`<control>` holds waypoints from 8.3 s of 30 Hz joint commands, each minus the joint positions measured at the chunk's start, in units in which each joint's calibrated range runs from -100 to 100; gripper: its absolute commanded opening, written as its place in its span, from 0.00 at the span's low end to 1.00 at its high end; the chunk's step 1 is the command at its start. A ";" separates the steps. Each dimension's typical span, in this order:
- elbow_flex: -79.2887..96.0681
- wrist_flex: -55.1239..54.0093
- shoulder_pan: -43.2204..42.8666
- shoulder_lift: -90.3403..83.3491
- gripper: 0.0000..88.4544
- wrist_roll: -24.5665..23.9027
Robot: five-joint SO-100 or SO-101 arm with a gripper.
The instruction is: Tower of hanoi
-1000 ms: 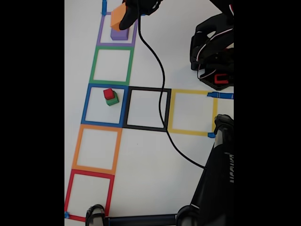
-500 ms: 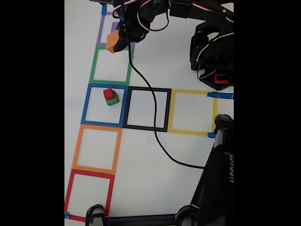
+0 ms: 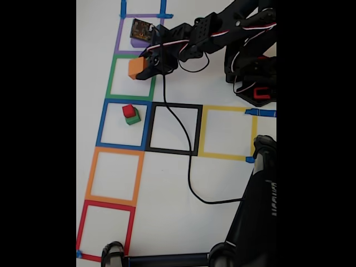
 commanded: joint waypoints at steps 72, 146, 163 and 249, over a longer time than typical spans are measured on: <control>-39.94 75.86 -3.32 -28.07 0.02 0.36; 0.79 -36.69 -20.20 20.86 0.42 0.36; -8.85 -45.52 -24.03 37.98 0.38 0.36; -10.66 -27.14 -30.55 24.90 0.04 0.36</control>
